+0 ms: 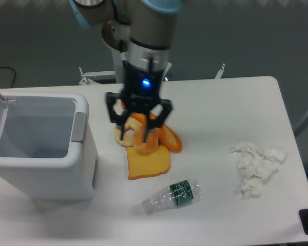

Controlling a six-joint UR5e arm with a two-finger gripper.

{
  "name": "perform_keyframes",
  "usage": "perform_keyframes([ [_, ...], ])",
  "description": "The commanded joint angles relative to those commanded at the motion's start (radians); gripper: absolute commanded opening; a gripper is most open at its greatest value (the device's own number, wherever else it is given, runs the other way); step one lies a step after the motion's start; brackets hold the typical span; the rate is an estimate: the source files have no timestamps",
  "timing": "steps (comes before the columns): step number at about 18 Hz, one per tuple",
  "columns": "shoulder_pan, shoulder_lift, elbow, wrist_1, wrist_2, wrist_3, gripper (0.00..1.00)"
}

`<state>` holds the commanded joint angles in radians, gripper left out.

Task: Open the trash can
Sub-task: 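Push the lid open and pull the gripper back over the food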

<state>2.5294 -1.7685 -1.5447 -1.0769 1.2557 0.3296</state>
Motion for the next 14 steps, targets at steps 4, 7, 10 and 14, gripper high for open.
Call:
perform_keyframes([
  [4,0.069,-0.101,0.024,0.020,0.155,0.298,1.00],
  [7,0.101,-0.150,0.023,0.023,0.233,0.565,1.00],
  [10,0.132,-0.227,0.034,0.035,0.304,0.750,1.00],
  [14,0.117,-0.270,0.043,0.041,0.370,0.903,1.00],
])
